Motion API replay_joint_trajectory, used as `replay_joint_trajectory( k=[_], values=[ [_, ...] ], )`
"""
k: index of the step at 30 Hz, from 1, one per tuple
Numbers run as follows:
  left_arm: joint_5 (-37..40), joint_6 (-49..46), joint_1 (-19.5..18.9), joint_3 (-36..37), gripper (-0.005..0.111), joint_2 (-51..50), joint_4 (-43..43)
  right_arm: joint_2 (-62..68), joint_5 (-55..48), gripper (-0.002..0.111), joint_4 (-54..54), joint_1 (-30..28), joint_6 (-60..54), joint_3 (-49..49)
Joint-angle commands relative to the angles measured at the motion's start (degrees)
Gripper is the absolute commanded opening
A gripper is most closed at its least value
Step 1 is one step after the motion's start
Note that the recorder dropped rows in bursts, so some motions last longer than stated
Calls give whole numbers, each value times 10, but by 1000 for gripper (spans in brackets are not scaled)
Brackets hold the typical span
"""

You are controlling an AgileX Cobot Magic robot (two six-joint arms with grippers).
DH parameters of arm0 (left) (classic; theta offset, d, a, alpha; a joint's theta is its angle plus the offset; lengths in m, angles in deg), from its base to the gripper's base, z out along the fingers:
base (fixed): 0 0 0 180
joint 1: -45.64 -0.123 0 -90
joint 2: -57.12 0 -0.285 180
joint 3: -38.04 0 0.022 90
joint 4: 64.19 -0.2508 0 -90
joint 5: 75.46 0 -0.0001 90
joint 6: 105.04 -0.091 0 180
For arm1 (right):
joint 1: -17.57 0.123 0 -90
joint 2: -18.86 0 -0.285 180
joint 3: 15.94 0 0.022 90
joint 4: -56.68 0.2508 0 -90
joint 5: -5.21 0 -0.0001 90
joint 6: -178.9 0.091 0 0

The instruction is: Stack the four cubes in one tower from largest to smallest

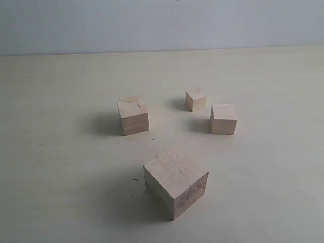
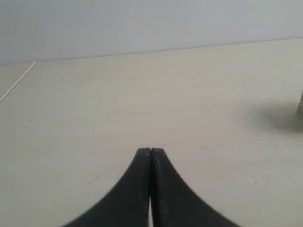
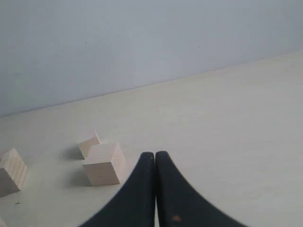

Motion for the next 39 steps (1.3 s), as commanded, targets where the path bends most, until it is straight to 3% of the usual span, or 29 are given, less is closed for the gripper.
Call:
replay_joint_trajectory(
  k=[1,7,9,18,21,24,27,29,31,35,37,39],
  values=[
    [-10,-1,5,0,0,3,3,-3,6,0,-50,1,-5,-3],
    [-10,-1,5,0,0,3,3,-3,8,0,-42,1,-1,-3],
    [-10,-1,5,0,0,3,3,-3,53,0,-43,1,-1,-3],
    [-10,-1,5,0,0,3,3,-3,566,0,107,1,127,4],
    [-10,-1,5,0,0,3,3,30,626,0,120,1,196,113],
    [-10,-1,5,0,0,3,3,108,565,0,38,1,171,262],
    [-10,-1,5,0,0,3,3,200,368,0,-257,1,139,383],
    [-10,-1,5,0,0,3,3,279,241,0,-470,1,217,419],
    [-10,-1,5,0,0,3,3,353,121,0,-550,1,316,416],
    [-9,-5,5,0,0,3,3,528,-167,0,-465,1,324,415],
    [-9,-5,5,0,0,3,3,594,-250,0,-336,1,247,421],
    [-9,-5,5,0,0,3,3,655,-299,0,-158,1,52,430]
  ],
)
